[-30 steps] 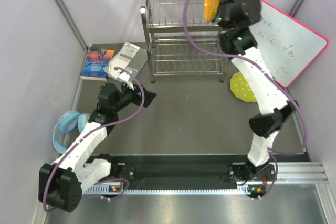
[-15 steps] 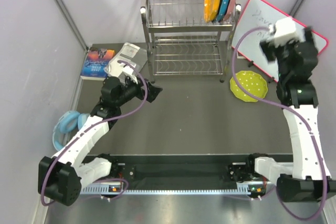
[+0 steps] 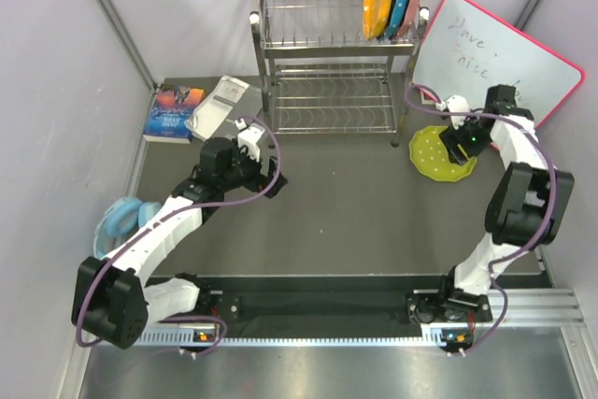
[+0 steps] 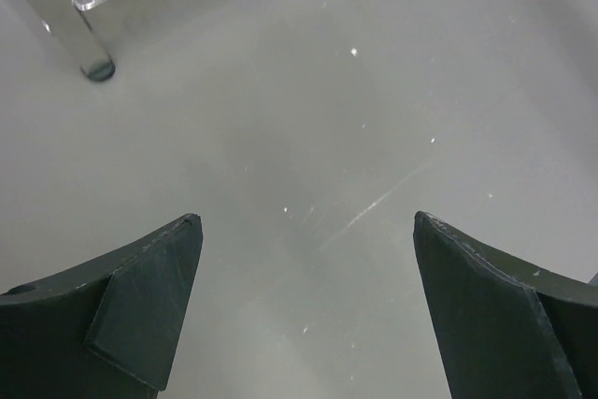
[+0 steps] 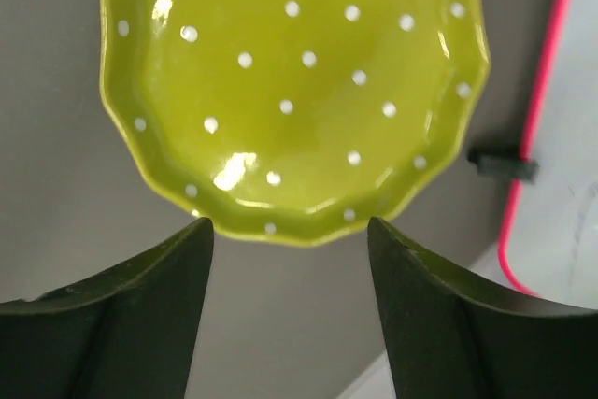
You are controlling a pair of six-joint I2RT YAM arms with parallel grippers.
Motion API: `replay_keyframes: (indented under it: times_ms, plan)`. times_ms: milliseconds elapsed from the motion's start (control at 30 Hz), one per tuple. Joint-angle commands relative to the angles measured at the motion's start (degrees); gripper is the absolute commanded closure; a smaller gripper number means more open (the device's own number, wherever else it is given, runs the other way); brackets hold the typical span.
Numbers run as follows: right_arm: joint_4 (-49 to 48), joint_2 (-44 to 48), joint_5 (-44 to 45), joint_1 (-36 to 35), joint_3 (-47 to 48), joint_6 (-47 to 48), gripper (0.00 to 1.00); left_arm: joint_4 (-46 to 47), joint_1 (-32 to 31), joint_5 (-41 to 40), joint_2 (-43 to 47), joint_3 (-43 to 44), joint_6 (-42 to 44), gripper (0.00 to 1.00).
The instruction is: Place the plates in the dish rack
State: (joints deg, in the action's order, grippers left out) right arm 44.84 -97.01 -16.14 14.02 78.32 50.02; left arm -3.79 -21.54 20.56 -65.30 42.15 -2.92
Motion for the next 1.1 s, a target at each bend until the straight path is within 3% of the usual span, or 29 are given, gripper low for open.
replay_keyframes:
  times_ms: [0,233,567,700,833,933,1067]
  plan:
    - [-0.18,-5.72,-5.22,-1.27,4.38,6.75,0.40,-3.23,-0.08,-1.31,-1.85,4.25,1.34,0.01]
    - [-0.10,-12.50,-2.76,-6.02,2.10,15.98,0.69,-4.47,0.01,-3.33,-5.63,7.50,2.48,0.01]
    - [-0.02,-9.78,2.51,-10.24,-11.41,25.12,0.71,-3.24,0.18,-4.65,-7.39,8.48,1.78,0.01]
    - [2.53,-5.48,2.69,-16.10,-15.21,26.62,0.71,-2.27,0.18,-5.09,-6.77,7.68,1.16,0.01]
    - [3.41,-3.45,2.34,-21.66,-16.80,25.39,0.70,-4.11,0.44,-18.26,-5.89,6.80,-7.16,0.01]
    - [4.82,-3.53,1.29,-25.52,-15.84,23.46,0.70,-6.05,2.11,-22.21,-5.11,6.02,-11.47,0.01]
    - [6.49,-3.45,0.85,-31.06,-14.61,21.44,0.69,-7.89,4.84,-21.18,-3.00,4.00,-16.76,0.01]
